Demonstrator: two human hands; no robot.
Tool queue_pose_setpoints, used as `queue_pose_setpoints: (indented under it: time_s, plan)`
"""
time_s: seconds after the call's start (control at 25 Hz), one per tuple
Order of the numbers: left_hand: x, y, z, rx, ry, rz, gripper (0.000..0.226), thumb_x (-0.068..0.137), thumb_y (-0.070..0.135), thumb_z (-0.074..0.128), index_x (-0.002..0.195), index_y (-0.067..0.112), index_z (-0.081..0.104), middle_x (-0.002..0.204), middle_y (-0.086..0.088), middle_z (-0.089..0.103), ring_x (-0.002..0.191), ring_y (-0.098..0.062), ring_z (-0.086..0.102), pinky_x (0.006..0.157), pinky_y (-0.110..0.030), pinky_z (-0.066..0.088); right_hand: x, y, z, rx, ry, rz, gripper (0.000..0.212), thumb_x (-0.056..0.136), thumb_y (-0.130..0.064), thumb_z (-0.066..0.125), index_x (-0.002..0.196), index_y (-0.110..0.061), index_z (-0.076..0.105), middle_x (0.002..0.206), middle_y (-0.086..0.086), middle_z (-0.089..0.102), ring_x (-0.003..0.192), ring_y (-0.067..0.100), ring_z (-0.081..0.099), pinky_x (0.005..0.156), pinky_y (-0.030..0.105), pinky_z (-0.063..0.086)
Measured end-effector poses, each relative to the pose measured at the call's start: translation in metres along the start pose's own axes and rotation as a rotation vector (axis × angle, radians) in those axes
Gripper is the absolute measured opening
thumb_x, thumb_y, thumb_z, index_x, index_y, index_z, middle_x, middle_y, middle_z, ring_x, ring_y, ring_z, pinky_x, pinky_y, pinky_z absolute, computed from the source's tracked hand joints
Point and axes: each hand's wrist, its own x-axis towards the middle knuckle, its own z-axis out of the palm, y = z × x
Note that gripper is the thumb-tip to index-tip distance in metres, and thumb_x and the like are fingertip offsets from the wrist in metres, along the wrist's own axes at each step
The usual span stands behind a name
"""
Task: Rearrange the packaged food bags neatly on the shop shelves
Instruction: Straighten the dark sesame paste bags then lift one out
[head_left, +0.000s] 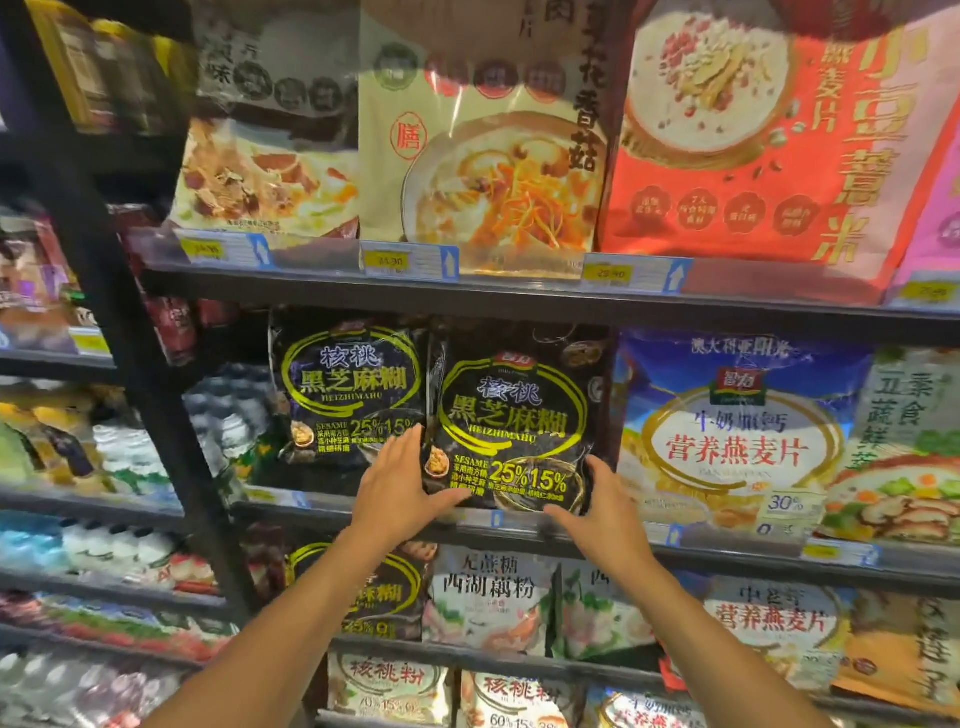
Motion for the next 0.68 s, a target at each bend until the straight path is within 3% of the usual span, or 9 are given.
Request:
queue_pose_setpoints:
  time_s: [0.2, 0.36, 0.52, 0.6, 0.68]
  plan:
    - [0.04, -0.011, 0.007, -0.056, -0.156, -0.114, 0.101, 0.075, 0.087, 0.061, 0.149, 0.021, 0.041, 0.148, -0.001, 0.056, 0.132, -0.029, 0.058, 0.101, -0.05, 0.052, 0.017, -0.001, 0.015, 0.038, 0.045, 0.136, 0.104, 0.081, -0.045, 0.083, 0.16, -0.019, 0.021, 0.149, 0.006, 0.057, 0.135, 0.031, 0.056, 0.104, 0.043, 0.048]
    - [0.053, -0.018, 0.005, -0.065, -0.24, -0.155, 0.096, 0.07, 0.091, 0.06, 0.133, 0.02, 0.045, 0.129, -0.001, 0.064, 0.12, -0.029, 0.063, 0.096, -0.048, 0.054, 0.026, -0.001, 0.019, -0.081, 0.05, 0.16, 0.074, 0.087, -0.048, 0.076, 0.147, -0.02, 0.043, 0.133, 0.004, 0.068, 0.12, 0.031, 0.064, 0.093, 0.043, 0.053]
    - [0.058, -0.02, 0.003, -0.143, -0.302, -0.147, 0.098, 0.065, 0.093, 0.062, 0.127, 0.019, 0.048, 0.109, 0.004, 0.063, 0.105, -0.021, 0.063, 0.092, -0.044, 0.056, 0.03, -0.003, 0.023, 0.008, 0.077, 0.183, 0.067, 0.088, -0.037, 0.079, 0.144, -0.017, 0.048, 0.133, 0.005, 0.067, 0.118, 0.029, 0.064, 0.089, 0.037, 0.048]
    - [0.059, -0.019, 0.0, -0.196, -0.295, -0.139, 0.095, 0.065, 0.091, 0.066, 0.125, 0.02, 0.048, 0.111, 0.004, 0.062, 0.103, -0.019, 0.062, 0.092, -0.043, 0.056, 0.034, -0.005, 0.021, 0.111, 0.098, 0.196, 0.061, 0.087, -0.026, 0.082, 0.14, -0.015, 0.054, 0.122, 0.003, 0.069, 0.108, 0.024, 0.064, 0.086, 0.033, 0.046]
    - [0.06, -0.017, -0.004, -0.267, -0.301, -0.155, 0.102, 0.064, 0.088, 0.069, 0.132, 0.018, 0.046, 0.124, 0.002, 0.06, 0.112, -0.021, 0.061, 0.096, -0.044, 0.054, 0.04, -0.008, 0.017, 0.189, 0.112, 0.213, 0.055, 0.086, -0.018, 0.083, 0.136, -0.014, 0.059, 0.111, -0.001, 0.068, 0.1, 0.019, 0.062, 0.084, 0.031, 0.044]
